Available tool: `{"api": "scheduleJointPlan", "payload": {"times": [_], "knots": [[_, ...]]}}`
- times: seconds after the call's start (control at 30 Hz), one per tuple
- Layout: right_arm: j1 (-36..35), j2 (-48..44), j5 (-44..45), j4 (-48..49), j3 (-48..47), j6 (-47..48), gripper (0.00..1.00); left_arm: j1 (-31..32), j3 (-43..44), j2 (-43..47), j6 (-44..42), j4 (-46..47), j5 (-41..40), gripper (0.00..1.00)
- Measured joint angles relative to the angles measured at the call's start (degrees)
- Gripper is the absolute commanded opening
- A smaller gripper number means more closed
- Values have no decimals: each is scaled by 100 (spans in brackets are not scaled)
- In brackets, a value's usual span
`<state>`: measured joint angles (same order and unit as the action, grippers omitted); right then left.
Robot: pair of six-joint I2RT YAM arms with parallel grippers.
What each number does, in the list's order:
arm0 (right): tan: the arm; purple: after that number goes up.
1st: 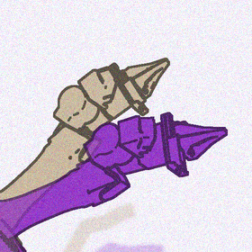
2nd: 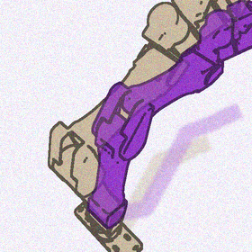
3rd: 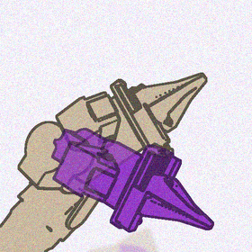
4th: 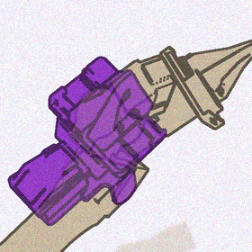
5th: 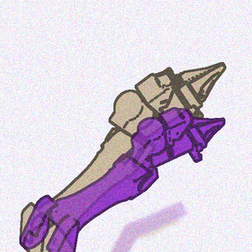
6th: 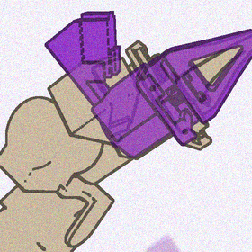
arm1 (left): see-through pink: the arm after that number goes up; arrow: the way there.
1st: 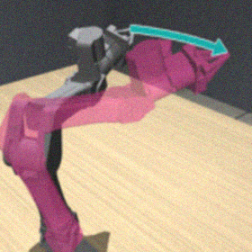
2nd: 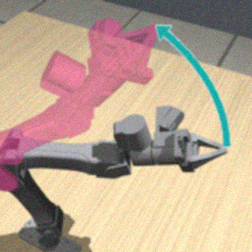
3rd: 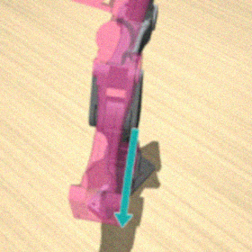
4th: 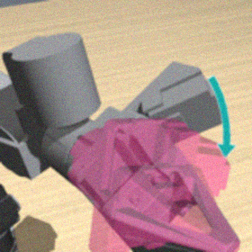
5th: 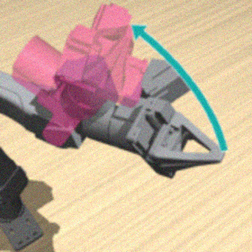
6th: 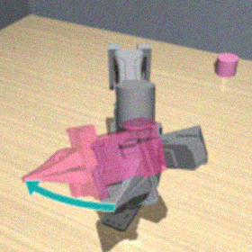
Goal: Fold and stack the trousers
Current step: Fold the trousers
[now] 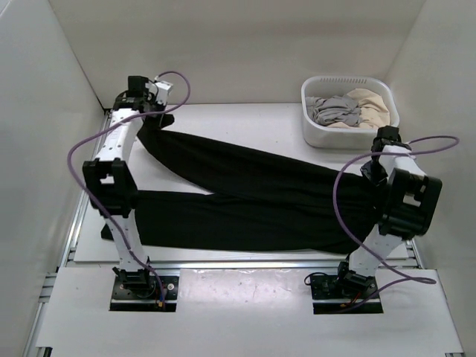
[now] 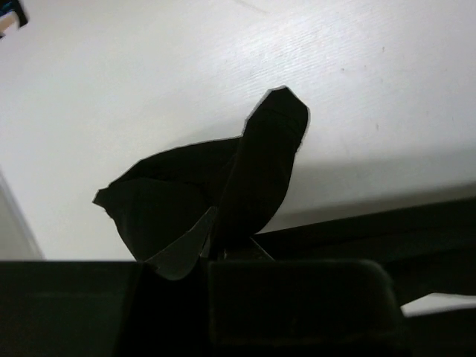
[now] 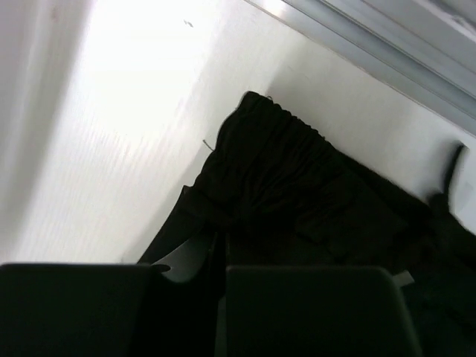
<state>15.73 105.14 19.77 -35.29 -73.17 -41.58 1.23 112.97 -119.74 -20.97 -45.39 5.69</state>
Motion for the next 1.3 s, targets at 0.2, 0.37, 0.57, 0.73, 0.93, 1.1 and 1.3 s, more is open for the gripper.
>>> {"api": "scheduleJointPlan", "payload": {"times": [0.2, 0.37, 0.57, 0.73, 0.93, 1.1, 1.3], "knots": [[-4, -1803, -22, -46, 935, -2, 1, -363, -1582, 1849, -42, -179, 70, 14], [-2, -2835, -262, -79, 2087, -151, 28, -756, -3501, 3338, 28, -245, 175, 14], [2, -3359, -535, -640, 3226, -326, 66, -824, -5412, 3971, 146, -420, 304, 14], [2, -3692, -404, -931, 2741, -280, 69, -831, -5919, 4201, 160, -509, 317, 14], [2, -3298, -345, -776, 2037, -254, 75, -848, -5919, 4336, 131, -422, 339, 14], [31, -2603, -358, -789, 2026, -256, 75, -876, -5897, 4336, 129, -433, 334, 14], [90, -2264, -140, -791, 2031, -216, 34, -966, -5692, 4336, 79, -520, 326, 14]]}}
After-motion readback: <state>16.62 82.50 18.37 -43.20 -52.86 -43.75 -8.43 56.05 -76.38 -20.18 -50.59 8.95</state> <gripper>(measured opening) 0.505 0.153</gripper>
